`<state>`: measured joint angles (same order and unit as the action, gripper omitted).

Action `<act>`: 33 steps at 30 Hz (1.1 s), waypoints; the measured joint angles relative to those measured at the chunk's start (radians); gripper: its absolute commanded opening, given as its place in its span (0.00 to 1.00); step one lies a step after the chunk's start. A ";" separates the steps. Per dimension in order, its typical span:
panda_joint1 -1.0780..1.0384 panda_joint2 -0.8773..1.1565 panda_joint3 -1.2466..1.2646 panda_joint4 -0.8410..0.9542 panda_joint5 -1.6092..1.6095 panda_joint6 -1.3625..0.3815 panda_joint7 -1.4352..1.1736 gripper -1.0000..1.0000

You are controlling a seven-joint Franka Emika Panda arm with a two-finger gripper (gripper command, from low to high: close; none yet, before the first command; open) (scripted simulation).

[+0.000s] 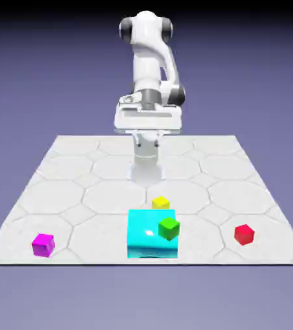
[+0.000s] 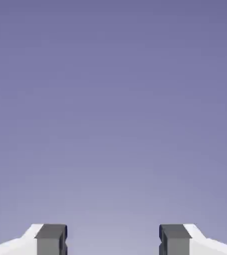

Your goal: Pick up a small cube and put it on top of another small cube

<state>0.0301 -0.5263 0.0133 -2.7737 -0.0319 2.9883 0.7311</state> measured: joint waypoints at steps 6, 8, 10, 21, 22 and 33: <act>0.090 0.217 0.066 0.181 -0.158 -0.242 -0.049 0.50; 0.120 0.290 0.088 0.241 -0.211 -0.323 -0.066 0.50; 0.150 0.362 0.110 0.301 -0.264 -0.404 -0.082 0.50; 0.315 0.761 0.232 0.632 -0.555 -0.848 -0.173 0.50; 0.330 0.797 0.243 0.662 -0.581 -0.888 -0.181 0.50; 0.495 1.196 0.365 0.993 -0.872 -1.332 -0.271 0.50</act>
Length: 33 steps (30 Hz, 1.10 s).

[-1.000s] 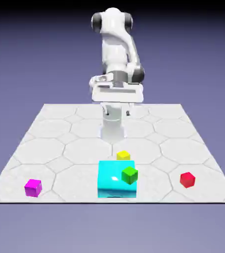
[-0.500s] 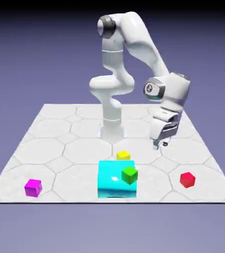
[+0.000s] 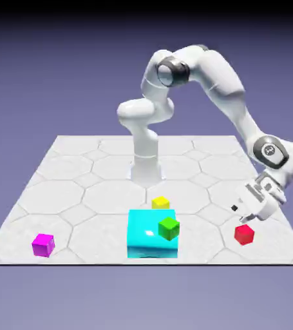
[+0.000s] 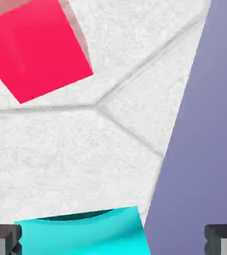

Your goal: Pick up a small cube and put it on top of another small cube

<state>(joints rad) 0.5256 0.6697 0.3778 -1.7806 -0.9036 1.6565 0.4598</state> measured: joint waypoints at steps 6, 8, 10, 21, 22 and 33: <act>0.090 0.217 0.066 0.181 -0.158 -0.242 -0.049 0.50; 0.120 0.290 0.088 0.241 -0.211 -0.323 -0.066 0.50; 0.150 0.362 0.110 0.301 -0.264 -0.404 -0.082 0.50; 0.023 0.366 0.054 0.441 -0.114 -0.538 -0.066 0.00; -0.013 0.364 0.037 0.476 -0.070 -0.571 -0.060 0.00; -0.328 0.332 -0.099 0.739 0.297 -0.829 -0.008 0.00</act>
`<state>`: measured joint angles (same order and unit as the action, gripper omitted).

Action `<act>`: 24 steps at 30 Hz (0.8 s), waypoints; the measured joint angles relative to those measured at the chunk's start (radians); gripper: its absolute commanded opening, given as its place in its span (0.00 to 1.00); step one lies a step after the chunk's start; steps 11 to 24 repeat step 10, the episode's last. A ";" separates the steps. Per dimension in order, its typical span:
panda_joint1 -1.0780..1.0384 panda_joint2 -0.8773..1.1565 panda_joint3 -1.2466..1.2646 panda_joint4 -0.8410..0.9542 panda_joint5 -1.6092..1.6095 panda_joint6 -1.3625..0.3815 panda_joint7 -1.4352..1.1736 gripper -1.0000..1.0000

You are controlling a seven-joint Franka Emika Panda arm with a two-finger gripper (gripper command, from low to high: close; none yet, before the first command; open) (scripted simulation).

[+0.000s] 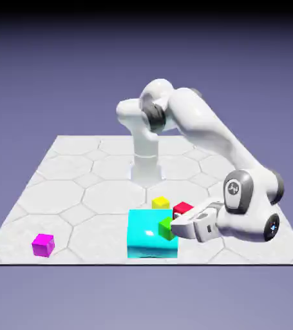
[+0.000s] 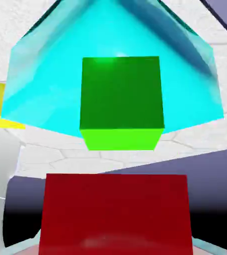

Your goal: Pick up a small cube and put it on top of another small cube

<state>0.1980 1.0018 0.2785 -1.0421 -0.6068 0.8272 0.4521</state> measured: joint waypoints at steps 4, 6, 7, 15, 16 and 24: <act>-0.040 -0.055 0.008 -0.145 0.016 0.080 0.038 0.00; -0.059 -0.083 0.012 -0.217 0.023 0.120 0.058 0.00; -0.069 -0.096 0.014 -0.254 0.027 0.140 0.067 0.00; -0.081 -0.113 0.017 -0.297 0.031 0.164 0.078 1.00; -0.081 -0.113 0.017 -0.297 0.031 0.164 0.078 1.00; -0.081 -0.113 0.017 -0.297 0.031 0.164 0.078 1.00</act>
